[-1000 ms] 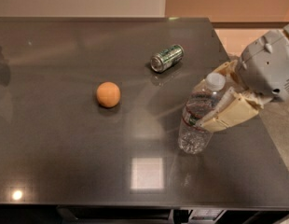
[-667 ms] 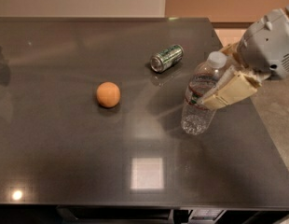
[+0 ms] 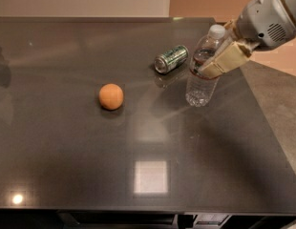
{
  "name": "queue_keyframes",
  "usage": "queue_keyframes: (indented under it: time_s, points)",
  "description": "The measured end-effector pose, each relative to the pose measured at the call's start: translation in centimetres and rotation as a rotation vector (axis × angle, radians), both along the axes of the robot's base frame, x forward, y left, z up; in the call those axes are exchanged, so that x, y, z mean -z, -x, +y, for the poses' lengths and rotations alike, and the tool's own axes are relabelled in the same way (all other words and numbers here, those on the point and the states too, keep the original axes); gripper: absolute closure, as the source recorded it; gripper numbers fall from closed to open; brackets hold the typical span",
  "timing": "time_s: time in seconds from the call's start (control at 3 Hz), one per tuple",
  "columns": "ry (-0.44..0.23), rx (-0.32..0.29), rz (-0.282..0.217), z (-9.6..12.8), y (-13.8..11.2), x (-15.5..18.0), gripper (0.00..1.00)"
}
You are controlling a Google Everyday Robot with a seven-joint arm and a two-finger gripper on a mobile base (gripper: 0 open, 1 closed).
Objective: Move water bottle near green can
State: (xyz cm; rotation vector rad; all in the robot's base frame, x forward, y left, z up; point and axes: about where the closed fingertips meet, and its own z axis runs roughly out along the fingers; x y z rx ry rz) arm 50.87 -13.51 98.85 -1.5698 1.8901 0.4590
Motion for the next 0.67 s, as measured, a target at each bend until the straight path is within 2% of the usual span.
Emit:
queue_keyframes:
  time_s: [0.67]
  points:
    - [-0.005,0.101,0.012,-1.0,-8.2,1.5,1.00]
